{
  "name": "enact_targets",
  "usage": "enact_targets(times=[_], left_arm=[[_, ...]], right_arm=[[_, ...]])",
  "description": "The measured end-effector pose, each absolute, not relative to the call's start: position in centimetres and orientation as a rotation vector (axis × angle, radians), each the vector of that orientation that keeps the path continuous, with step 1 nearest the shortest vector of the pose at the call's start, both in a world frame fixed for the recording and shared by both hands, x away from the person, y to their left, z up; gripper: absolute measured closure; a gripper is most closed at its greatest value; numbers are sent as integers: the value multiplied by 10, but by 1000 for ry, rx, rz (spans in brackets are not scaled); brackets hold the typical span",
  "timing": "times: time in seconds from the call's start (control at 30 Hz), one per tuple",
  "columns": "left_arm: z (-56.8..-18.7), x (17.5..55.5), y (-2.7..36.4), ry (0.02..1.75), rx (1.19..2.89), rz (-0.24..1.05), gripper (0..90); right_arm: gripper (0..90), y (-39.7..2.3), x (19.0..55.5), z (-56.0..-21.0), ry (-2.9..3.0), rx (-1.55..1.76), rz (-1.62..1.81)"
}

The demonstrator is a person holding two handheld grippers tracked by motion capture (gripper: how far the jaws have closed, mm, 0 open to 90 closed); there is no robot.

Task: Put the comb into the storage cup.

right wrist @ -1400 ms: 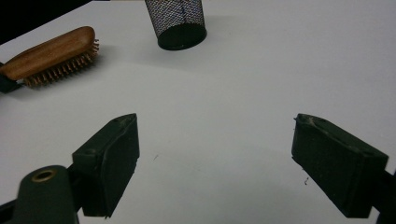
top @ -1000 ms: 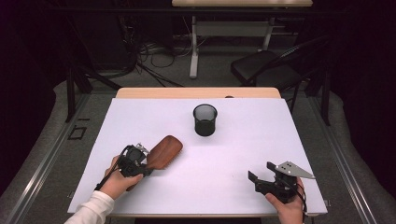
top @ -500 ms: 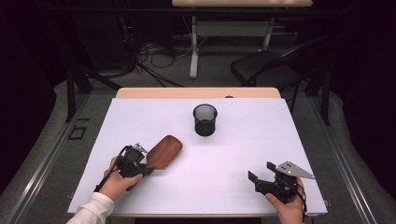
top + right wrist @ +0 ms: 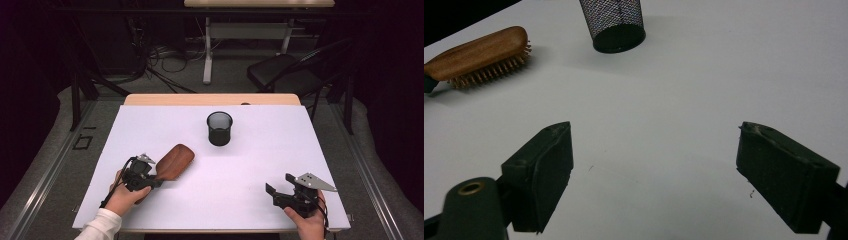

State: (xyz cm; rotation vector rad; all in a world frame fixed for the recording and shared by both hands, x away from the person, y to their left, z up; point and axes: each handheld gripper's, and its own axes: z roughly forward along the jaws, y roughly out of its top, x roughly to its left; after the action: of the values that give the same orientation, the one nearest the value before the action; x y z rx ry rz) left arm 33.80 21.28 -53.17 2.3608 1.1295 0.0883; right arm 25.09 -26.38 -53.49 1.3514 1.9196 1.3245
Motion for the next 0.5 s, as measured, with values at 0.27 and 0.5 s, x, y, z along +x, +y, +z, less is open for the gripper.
enact_targets(times=[0.27, 0.5], left_arm=[[-532, 337, 216, 1130, 2312, 91, 726], [-531, 336, 220, 1135, 2255, 91, 726]], right_arm=[[148, -264, 251, -535, 1925, 1355, 1319], [148, -264, 251, -535, 1926, 1354, 1320]])
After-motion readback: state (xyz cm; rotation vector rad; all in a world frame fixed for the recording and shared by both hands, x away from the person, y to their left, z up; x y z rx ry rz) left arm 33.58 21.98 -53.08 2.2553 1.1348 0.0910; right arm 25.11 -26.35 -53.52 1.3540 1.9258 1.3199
